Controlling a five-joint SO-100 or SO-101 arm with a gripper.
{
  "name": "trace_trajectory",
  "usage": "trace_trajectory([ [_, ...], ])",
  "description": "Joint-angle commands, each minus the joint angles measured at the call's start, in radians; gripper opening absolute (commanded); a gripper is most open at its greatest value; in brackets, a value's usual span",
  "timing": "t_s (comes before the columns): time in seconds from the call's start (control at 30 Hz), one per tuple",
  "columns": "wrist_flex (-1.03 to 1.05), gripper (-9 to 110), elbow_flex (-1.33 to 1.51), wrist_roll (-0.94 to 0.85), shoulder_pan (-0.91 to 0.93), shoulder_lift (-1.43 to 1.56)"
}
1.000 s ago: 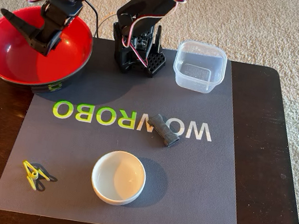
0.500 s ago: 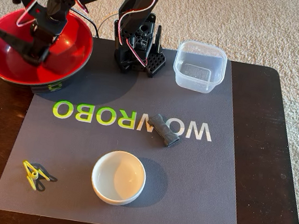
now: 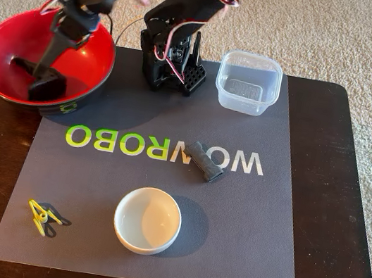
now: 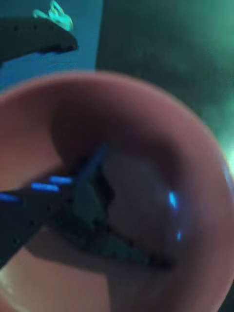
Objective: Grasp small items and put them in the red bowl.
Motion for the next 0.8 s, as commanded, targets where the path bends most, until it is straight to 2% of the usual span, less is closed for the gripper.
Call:
trace_trajectory([
  [0.0, 0.098, 34, -0.075, -0.058, -0.155, 0.121],
  [0.1, 0.137, 35, -0.086, -0.074, -0.414, 0.147],
  [0.2, 0.086, 34, -0.072, -0.041, -0.663, 0.104],
  [0.33, 0.026, 34, -0.149, -0.046, -0.870, -0.132],
  [0.5, 0.285, 33, -0.561, -0.213, -0.976, -0.709],
  [0.77, 0.296, 33, -0.657, -0.442, -0.977, -0.994],
])
